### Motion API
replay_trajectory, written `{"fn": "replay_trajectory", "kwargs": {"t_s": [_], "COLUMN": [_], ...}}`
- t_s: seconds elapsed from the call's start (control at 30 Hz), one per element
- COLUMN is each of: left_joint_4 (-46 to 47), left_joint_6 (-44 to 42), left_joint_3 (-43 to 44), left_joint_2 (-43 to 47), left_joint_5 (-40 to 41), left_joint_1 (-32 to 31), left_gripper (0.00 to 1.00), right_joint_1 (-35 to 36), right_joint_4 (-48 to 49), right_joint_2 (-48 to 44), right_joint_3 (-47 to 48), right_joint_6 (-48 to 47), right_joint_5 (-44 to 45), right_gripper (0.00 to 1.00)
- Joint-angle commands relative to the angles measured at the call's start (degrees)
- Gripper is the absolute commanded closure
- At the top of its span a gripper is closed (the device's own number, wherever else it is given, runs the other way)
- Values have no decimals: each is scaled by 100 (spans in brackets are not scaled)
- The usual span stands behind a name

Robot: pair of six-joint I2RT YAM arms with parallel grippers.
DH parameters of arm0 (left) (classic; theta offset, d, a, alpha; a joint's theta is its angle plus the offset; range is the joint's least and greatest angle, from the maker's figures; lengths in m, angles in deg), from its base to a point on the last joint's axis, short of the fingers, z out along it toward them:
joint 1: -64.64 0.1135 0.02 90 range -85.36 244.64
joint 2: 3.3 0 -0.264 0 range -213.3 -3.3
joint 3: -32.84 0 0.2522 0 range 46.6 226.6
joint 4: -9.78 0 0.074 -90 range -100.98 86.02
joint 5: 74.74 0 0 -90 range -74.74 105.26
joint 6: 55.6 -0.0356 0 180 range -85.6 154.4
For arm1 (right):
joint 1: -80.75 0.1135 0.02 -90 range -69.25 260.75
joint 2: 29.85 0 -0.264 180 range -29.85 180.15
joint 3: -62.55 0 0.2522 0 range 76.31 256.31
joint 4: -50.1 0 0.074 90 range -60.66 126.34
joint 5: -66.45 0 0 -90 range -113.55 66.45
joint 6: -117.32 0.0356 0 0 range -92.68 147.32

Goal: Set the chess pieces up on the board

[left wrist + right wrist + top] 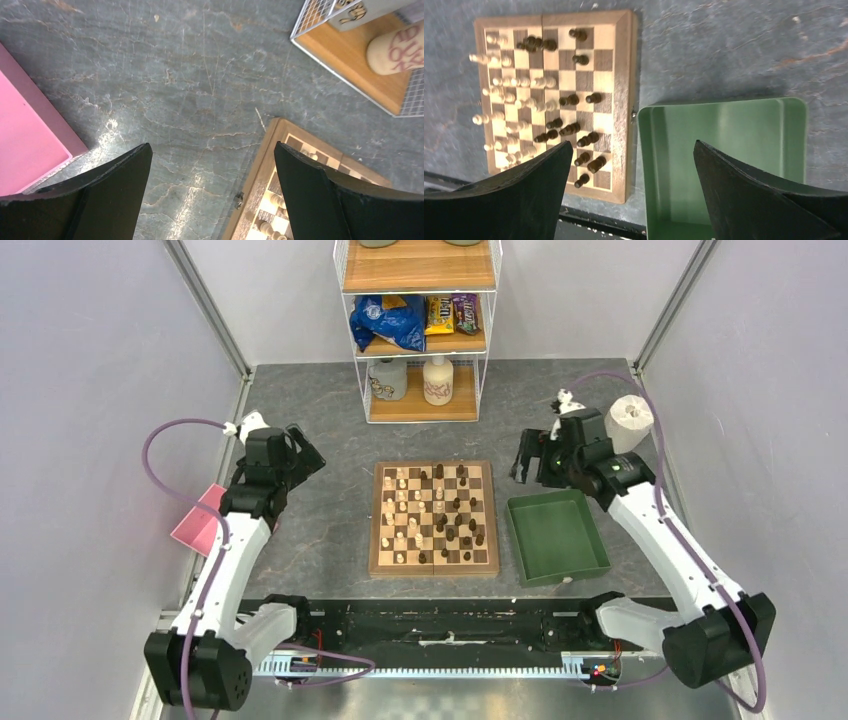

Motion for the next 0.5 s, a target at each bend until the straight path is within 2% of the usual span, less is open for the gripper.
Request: {"fn": "replay_trajectory", "kwargs": {"t_s": [0.0,0.2,0.33,0.47], "left_joint_4": [159,453,318,168], "left_joint_6": [-19,-358,-797,-948], "left_joint_3": [211,264,725,908], "left_joint_2": [-248,-468,-673,-749], "left_joint_5": [-110,-273,-464,-416], "left_joint_1": [0,7,7,3], "left_gripper": [0,0,0,0], "right_joint_1": [613,1036,1246,1361], "right_joint_4": [-96,105,144,433], "right_joint_2": [402,1497,2034,2421], "right_joint_3": [448,900,1122,1242], "right_joint_6": [-4,188,392,411], "right_joint_5": [547,983,922,810], "right_gripper": [1,12,15,22]}}
